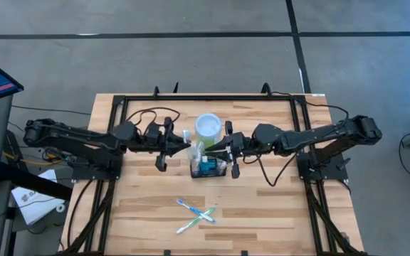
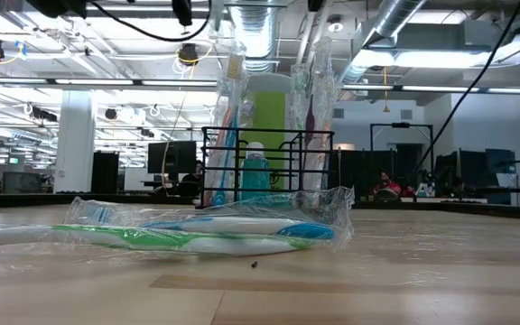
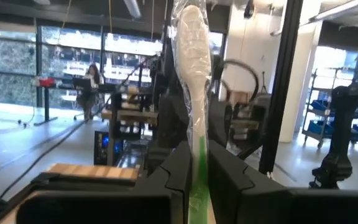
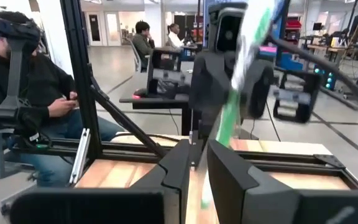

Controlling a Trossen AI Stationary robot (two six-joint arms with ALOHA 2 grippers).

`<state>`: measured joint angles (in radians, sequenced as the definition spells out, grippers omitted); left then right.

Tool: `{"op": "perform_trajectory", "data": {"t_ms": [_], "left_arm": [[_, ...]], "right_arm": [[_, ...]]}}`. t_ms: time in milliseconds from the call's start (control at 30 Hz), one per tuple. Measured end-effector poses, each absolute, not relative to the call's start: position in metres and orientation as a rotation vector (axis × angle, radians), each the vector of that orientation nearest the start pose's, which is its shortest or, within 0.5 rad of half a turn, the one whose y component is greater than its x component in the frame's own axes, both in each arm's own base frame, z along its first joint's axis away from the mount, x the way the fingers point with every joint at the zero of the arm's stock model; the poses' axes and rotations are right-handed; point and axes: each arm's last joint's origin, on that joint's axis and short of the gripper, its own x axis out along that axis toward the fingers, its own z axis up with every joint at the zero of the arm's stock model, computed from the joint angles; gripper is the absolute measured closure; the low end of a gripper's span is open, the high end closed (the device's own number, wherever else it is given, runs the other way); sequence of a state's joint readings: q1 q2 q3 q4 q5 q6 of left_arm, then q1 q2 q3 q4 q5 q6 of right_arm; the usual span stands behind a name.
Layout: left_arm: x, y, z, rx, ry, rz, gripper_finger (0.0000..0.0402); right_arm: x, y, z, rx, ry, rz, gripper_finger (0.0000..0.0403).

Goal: Pick & Place toothbrushing station
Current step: Put the right green toothbrush into the wire organizer

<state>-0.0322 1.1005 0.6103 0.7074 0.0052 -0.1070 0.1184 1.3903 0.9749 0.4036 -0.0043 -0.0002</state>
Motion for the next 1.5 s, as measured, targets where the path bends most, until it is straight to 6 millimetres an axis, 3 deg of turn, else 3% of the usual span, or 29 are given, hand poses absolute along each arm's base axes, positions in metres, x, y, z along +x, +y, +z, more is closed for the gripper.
{"op": "perform_trajectory", "data": {"t_ms": [267,800,1200,1500], "left_arm": [[0.226,-0.005,0.269,-0.097,-0.161,0.024,0.0375],[0.238,-0.006,0.220,-0.097,-0.162,0.023,0.0373],[0.252,-0.018,0.196,-0.053,-0.116,-0.004,0.0372],[0.254,-0.025,0.191,0.006,-0.110,0.062,0.0372]], "right_arm": [[0.315,0.038,0.318,-0.003,0.016,0.122,0.0355],[0.315,0.038,0.317,-0.031,0.017,0.122,0.0355],[0.316,0.037,0.316,-0.036,0.026,0.122,0.0355],[0.316,0.037,0.316,-0.039,0.026,0.121,0.0355]]}}
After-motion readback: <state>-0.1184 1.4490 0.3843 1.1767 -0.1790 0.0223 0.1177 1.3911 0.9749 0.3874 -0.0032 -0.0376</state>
